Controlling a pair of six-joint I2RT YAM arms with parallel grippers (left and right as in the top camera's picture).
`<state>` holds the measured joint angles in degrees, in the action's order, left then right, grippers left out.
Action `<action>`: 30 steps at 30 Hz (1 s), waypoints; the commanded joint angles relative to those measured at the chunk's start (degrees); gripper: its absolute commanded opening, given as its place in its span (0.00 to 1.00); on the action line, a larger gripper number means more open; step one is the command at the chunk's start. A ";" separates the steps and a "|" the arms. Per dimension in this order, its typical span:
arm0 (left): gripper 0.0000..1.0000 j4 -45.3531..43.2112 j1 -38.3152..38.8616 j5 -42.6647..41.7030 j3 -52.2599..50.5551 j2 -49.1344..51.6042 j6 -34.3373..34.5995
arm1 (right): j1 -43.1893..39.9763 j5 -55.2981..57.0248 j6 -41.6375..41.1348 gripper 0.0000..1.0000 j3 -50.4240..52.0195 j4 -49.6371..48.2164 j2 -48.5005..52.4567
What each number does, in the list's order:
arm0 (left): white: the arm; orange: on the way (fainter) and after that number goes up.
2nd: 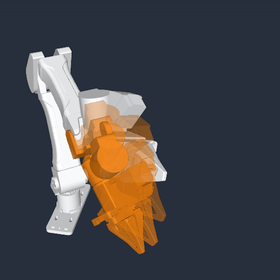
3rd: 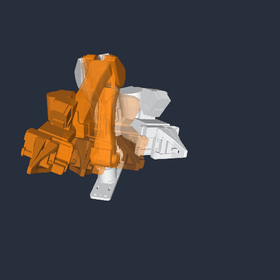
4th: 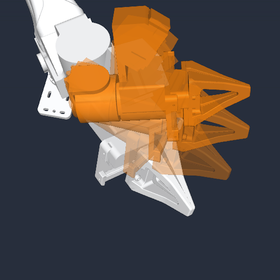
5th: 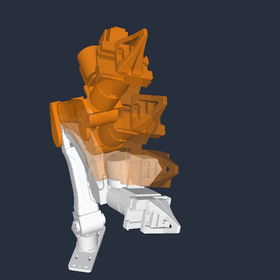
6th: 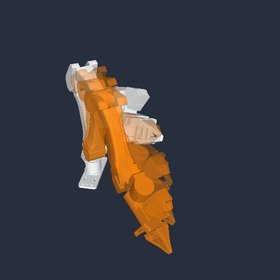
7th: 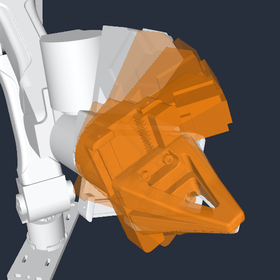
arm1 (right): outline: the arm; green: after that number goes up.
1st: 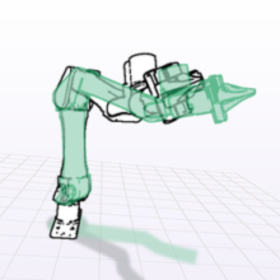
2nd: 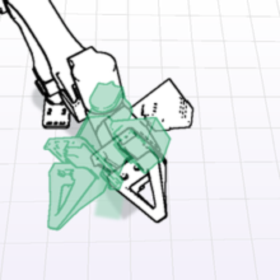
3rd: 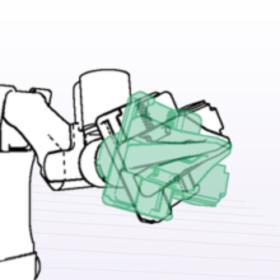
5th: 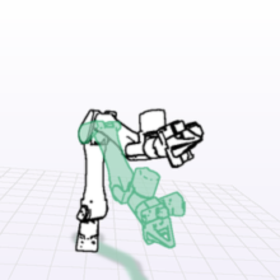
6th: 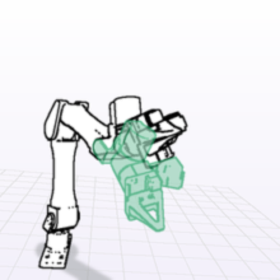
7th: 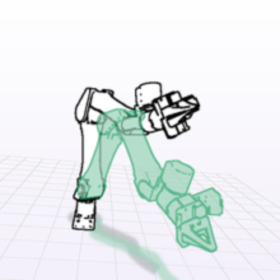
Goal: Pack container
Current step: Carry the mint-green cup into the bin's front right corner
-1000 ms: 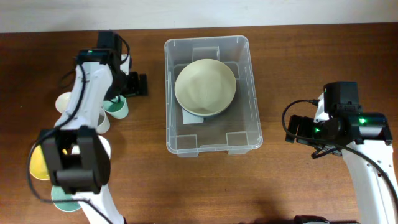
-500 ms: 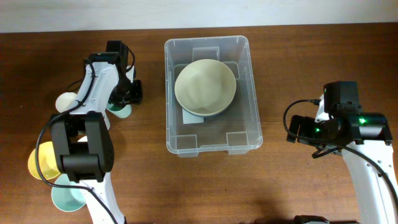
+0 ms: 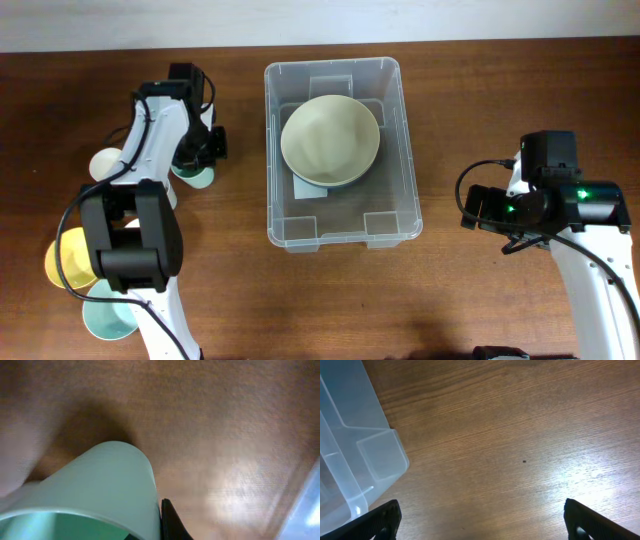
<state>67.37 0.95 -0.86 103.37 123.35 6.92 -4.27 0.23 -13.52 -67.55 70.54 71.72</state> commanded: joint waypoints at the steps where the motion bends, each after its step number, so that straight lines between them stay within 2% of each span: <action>1: 0.01 5.25 0.92 0.70 9.16 -1.05 -0.09 | 0.28 1.97 -0.55 1.00 0.15 -0.48 -0.28; 4: 0.01 12.48 3.61 0.90 19.08 -3.08 -0.11 | -1.46 1.97 -0.98 1.00 0.13 -0.76 -0.28; 9: 0.01 19.19 9.92 0.85 30.51 -6.03 -0.09 | -4.81 1.22 -1.01 1.00 0.13 -0.74 -0.28; 11: 0.01 21.42 16.48 0.76 34.60 -6.93 -0.11 | -6.03 0.48 -0.96 1.00 0.13 -0.74 -0.28; 21: 0.01 22.25 34.12 -2.60 32.26 -6.78 -0.96 | -12.41 0.44 -3.58 1.00 0.13 0.57 -0.28; 26: 0.01 20.72 39.98 -2.60 30.05 -6.47 -2.12 | -12.61 0.44 -3.54 1.00 0.13 0.72 -0.28; 30: 0.01 15.78 42.14 -4.98 24.15 -6.36 -2.23 | -12.61 0.44 -3.54 1.00 0.13 1.05 -0.28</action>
<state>85.34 42.52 -3.51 131.37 116.68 5.85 -16.75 0.80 -16.49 -67.53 71.40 71.72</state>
